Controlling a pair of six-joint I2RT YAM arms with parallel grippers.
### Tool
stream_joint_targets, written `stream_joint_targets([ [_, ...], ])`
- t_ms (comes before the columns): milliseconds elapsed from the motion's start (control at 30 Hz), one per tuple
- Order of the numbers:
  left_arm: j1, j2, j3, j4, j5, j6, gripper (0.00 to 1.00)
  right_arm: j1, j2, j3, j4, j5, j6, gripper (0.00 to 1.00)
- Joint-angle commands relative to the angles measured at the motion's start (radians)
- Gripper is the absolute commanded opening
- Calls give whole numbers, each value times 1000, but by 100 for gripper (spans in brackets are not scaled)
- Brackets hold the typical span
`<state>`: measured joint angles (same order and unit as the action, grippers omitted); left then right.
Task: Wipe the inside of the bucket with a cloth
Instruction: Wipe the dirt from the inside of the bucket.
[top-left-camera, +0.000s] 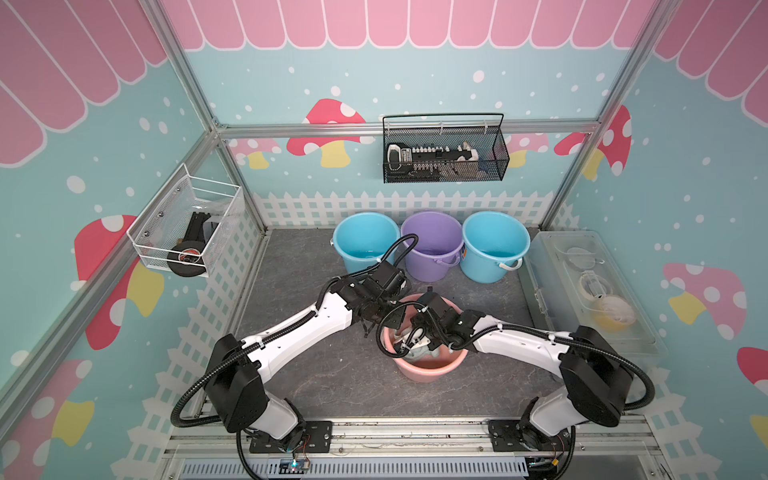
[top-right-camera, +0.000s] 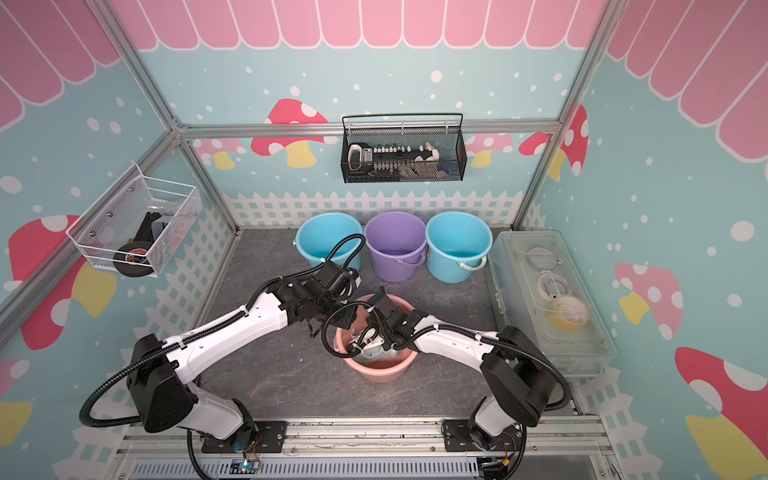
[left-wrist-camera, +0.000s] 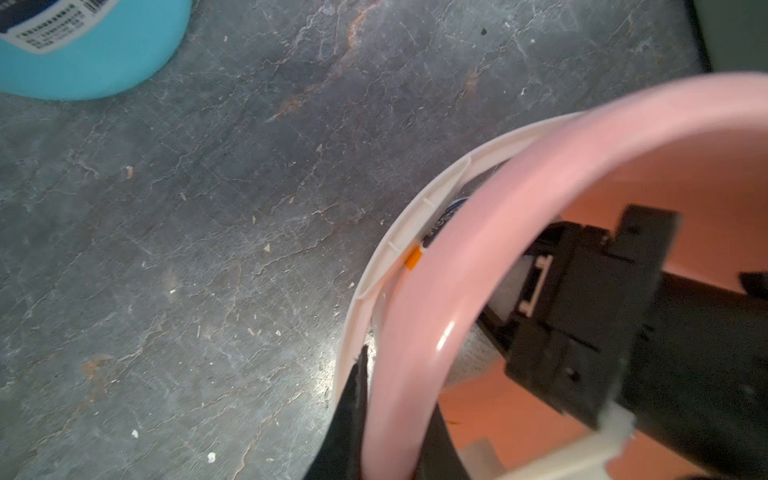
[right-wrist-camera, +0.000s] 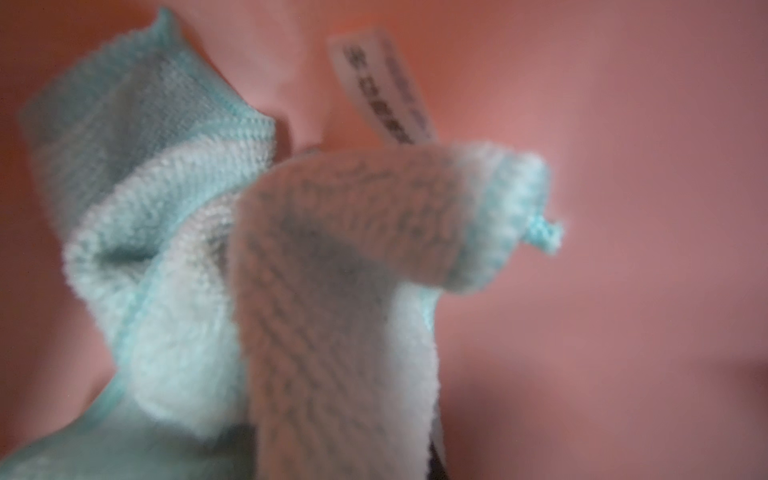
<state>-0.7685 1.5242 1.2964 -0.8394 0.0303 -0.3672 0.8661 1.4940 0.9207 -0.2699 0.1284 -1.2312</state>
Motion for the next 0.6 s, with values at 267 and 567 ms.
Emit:
stream_joint_targets([
  [267,-3,19,18,71,17,-19,0,12,-252,-64,109,125,-153,0],
  [567,-4,15,15,72,27,-18,0,14,-304,-78,280,197,-277,0],
])
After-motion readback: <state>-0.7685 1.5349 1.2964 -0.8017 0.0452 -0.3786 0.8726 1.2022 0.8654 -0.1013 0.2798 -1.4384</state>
